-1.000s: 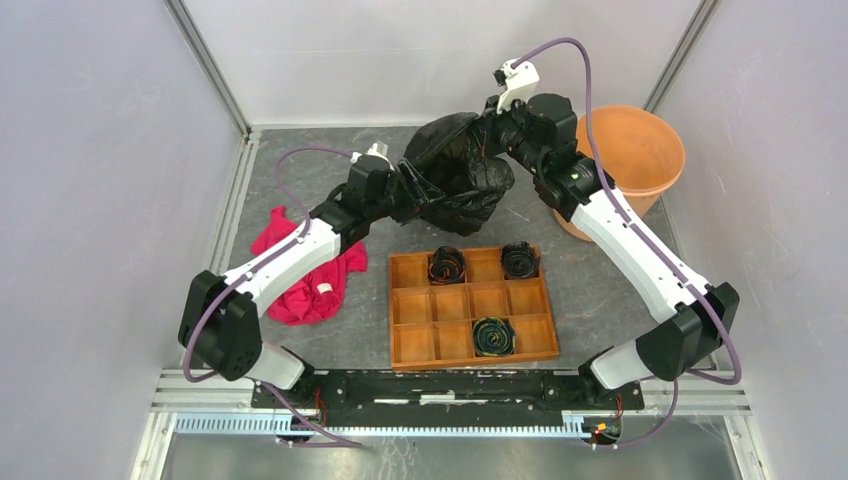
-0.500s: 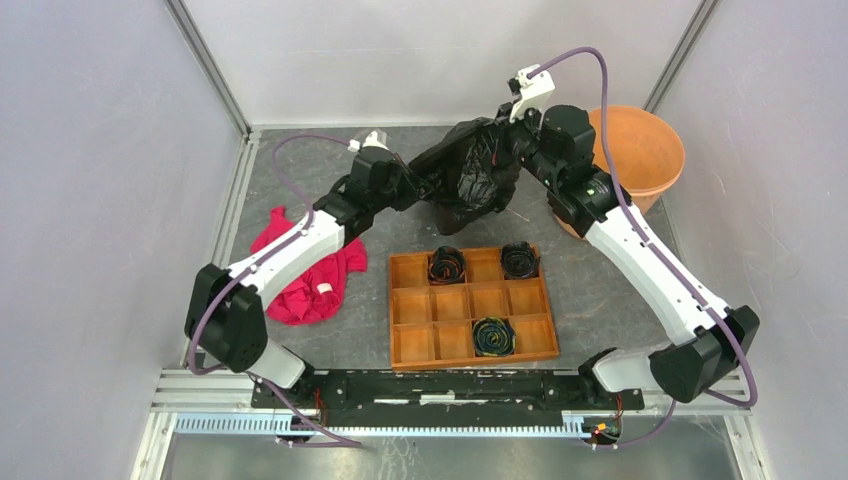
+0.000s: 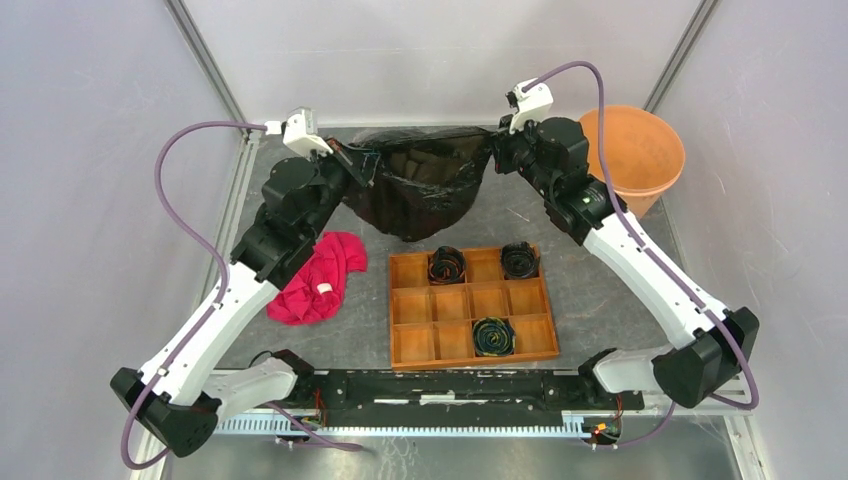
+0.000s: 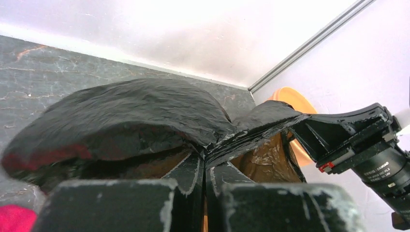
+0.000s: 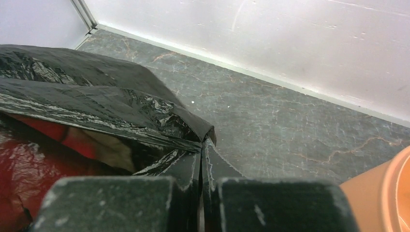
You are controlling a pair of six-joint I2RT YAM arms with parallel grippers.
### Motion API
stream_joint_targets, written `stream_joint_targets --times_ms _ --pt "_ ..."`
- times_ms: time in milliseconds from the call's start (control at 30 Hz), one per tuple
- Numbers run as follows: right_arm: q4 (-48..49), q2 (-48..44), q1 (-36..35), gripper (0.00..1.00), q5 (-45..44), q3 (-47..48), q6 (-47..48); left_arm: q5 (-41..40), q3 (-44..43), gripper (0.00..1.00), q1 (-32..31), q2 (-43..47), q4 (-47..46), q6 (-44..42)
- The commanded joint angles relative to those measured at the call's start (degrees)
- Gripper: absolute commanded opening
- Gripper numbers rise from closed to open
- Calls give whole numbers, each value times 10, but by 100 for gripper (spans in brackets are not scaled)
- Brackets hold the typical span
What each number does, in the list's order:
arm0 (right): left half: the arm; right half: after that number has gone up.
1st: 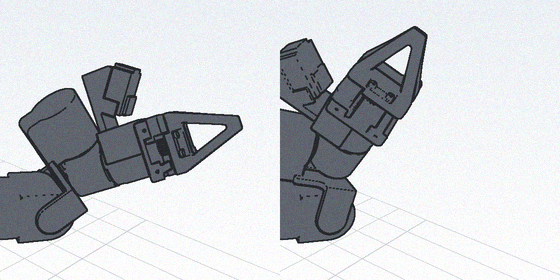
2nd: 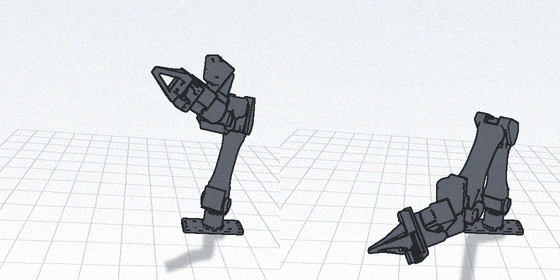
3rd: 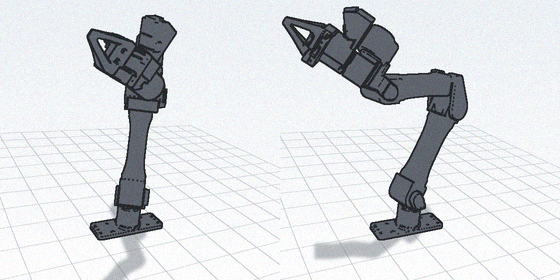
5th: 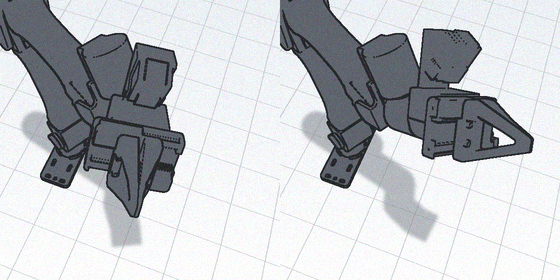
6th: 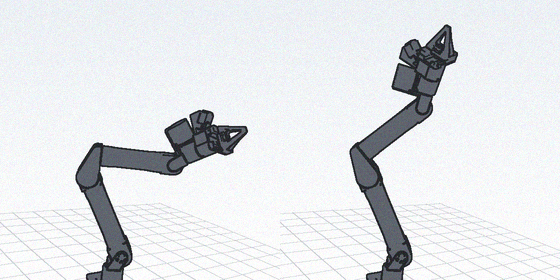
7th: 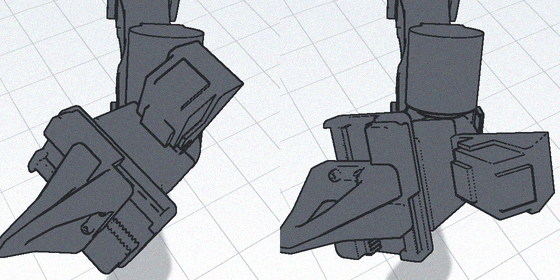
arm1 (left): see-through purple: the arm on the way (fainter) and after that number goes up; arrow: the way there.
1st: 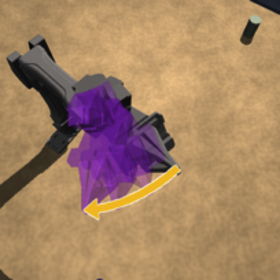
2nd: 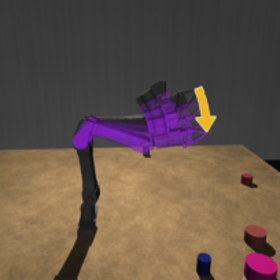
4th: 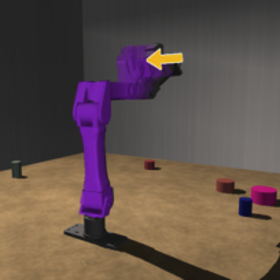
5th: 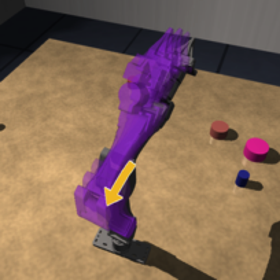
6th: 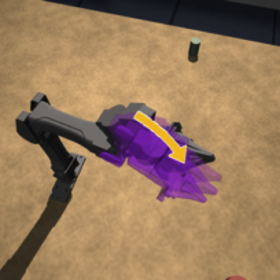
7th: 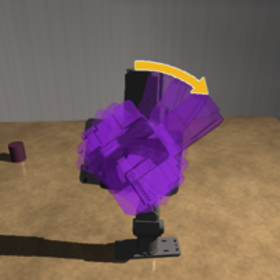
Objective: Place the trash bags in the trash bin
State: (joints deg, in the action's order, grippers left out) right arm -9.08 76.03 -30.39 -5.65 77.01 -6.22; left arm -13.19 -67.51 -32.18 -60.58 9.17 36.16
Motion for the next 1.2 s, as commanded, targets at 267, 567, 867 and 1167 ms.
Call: stream_joint_targets --times_ms 267,567,867,1167 --pt "42 88 17 0 -21 103 -63 91 -20 6 2 -66 80 -106" --pt "36 96 21 0 -10 121 -62 125 -44 66 2 -32 94 -136" --pt "52 69 21 0 26 97 -62 34 -73 98 2 -81 144 -114" --pt "44 64 20 1 39 102 -47 79 -109 88 2 -138 152 -125"
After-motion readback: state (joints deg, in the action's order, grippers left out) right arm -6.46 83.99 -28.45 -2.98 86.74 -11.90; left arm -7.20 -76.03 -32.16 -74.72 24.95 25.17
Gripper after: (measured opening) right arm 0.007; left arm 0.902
